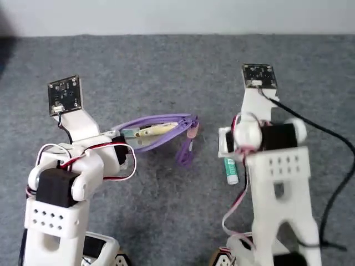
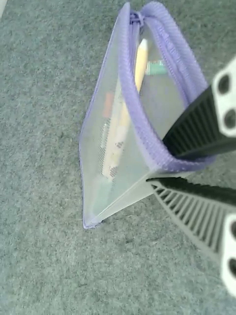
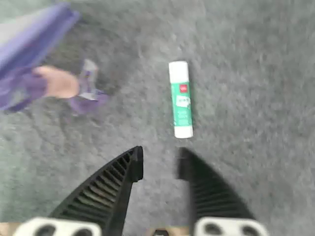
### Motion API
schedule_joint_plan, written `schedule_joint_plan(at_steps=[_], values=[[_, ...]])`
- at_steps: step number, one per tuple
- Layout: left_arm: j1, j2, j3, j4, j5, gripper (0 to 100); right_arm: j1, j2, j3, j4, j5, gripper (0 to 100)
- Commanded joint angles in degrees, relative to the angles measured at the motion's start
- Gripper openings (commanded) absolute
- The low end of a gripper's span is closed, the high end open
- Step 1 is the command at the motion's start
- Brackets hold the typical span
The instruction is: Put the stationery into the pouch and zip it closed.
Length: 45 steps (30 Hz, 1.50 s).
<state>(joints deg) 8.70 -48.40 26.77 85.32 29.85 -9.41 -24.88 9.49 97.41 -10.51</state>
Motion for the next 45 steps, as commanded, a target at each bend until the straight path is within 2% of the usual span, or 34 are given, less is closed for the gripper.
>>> schedule_joint_plan(at_steps=[1, 7, 17, 23, 27, 33, 35, 39, 41, 45], values=[[-0.35, -0.44, -2.42, 0.18, 0.62, 1, 1.1, 8.22, -0.26, -1.8, 1.41, 26.2], [-0.35, -0.44, -2.42, 0.44, 0.62, 1, 1.1, 21.93, -3.08, -9.71, 1.49, 19.6], [-0.35, -0.44, -3.03, 0.53, 0.62, 1, 1.89, 38.81, -8.79, -17.01, 3.25, 19.2], [-0.35, -0.44, -3.03, 0.44, 0.62, 1, 3.82, 45.41, -11.96, -22.2, 9.49, 19.1], [-0.35, -0.44, -3.03, 0.44, 0.62, 1, 4.7, 48.13, -11.96, -24.04, 12.4, 19.1], [-0.35, -0.44, -2.95, 0.44, 0.62, 1, 4.26, 49.63, -11.96, -22.99, 12.57, 19.0], [-0.35, -0.44, -2.95, 0.18, 0.62, 1, 4.26, 49.8, -11.96, -23.16, 12.66, 15.8], [-0.35, -0.44, -2.95, 0.18, 0.62, 1, 4.26, 49.36, -11.96, -22.64, 12.66, 0.2], [-0.35, -0.44, -2.95, 0.18, 0.53, 1, 4.62, 48.57, -11.96, -20.97, 12.66, 2.8], [-0.35, -0.44, -2.95, 0.35, 0.53, 1, 4.7, 44.26, -11.96, -17.54, 12.57, 1.0]])
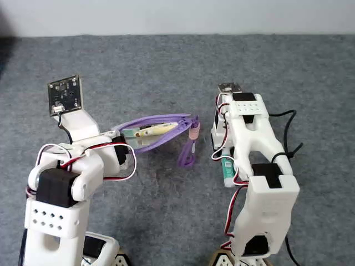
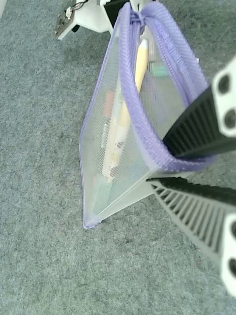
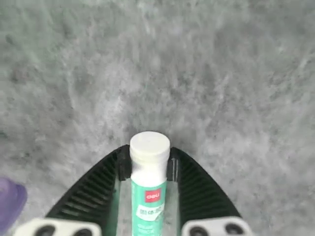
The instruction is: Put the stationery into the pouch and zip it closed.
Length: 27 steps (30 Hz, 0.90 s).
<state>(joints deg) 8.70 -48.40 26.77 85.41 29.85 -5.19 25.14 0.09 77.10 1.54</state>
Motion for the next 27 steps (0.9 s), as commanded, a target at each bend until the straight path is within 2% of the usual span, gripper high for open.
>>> schedule_joint_plan(at_steps=[1, 8, 13, 18, 21, 27], values=[[-0.35, -0.44, -2.95, 0.26, 0.53, 1, 0.48, -7.6, -2.55, 4.26, 0.53, 0.9], [-0.09, -0.44, -3.03, 0.09, 0.53, 1, 0.13, -27.74, -2.29, 16.31, 0.26, 0.8], [-0.26, 0.09, -2.95, -0.79, 0.62, 1, -1.36, -44.44, -2.29, 17.63, -0.44, 0.8], [-0.26, 0.09, -2.86, -2.11, 0.62, 1, -8.75, -60.79, -2.2, 17.54, -9.32, 0.8], [-0.26, 0.09, -2.86, -2.11, 0.62, 1, -15.34, -67.91, -2.2, 15.78, -13.19, 0.8], [-0.26, 0.09, -2.68, -2.02, 0.62, 1, -23.78, -76.97, 2.9, 2.68, -17.49, 0.8]])
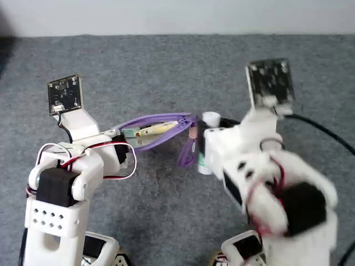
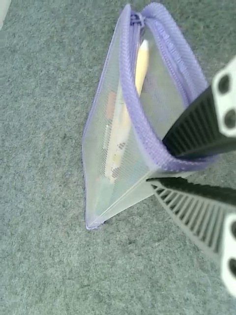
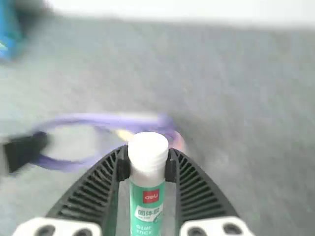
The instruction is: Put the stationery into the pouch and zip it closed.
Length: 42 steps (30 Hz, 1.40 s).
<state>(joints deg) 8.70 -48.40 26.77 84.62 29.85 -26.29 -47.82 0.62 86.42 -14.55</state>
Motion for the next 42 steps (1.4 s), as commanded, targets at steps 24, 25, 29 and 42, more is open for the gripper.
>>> schedule_joint_plan(at_steps=[24, 25, 29, 42], values=[[-0.35, 0.09, -2.59, -0.88, 0.62, 1, -14.9, -16.92, 47.38, -68.18, 6.42, 0.8], [-0.35, 0.09, -2.59, -0.88, 0.62, 1, -14.9, -15.25, 47.38, -69.14, 6.42, 0.8], [-0.35, 0.09, -2.59, -0.88, 0.62, 1, -14.9, -9.63, 47.56, -69.58, 6.24, 0.8], [-0.35, 0.09, -2.51, -1.14, 0.62, 1, -15.25, -14.55, 50.64, -55.96, 7.56, 23.8]])
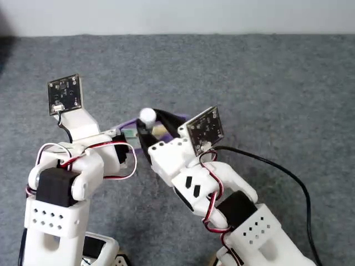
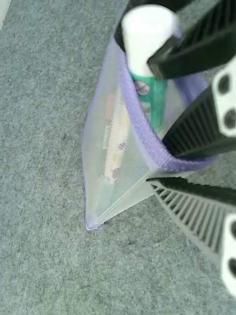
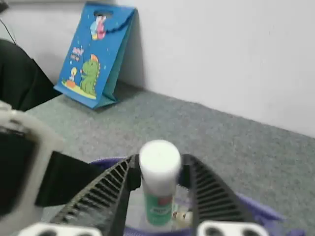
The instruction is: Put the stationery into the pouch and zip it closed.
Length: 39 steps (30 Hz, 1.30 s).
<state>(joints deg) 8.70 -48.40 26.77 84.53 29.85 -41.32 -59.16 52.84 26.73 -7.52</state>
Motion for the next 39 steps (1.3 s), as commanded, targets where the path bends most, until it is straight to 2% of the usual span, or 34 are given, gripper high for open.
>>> schedule_joint_plan(at_steps=[1, 7, 12, 15, 23, 39], values=[[-0.35, 0.09, -2.51, -1.14, 0.62, 1, -0.22, -4.53, -2.55, 5.05, 0.53, 23.2], [-0.35, 0.09, -2.51, -1.14, 0.62, 1, 0.48, -11.21, -10.64, 15.6, 0.53, 14.4], [-0.35, 0.09, -2.51, -1.14, 0.62, 1, 8.31, -14.99, -12.13, 28.79, 0.53, 13.7], [-0.35, 0.09, -2.51, -1.05, 0.62, 1, 12.79, -15.43, -10.64, 33.01, 0.44, 13.7], [-0.35, -0.44, -2.77, -0.79, 0.62, 1, 14.9, -15.96, 1.23, 32.04, 0.44, 13.8], [-0.35, -0.44, -2.59, -0.79, 0.62, 1, 14.73, -15.34, 18.02, 8.84, 9.67, 13.4]])
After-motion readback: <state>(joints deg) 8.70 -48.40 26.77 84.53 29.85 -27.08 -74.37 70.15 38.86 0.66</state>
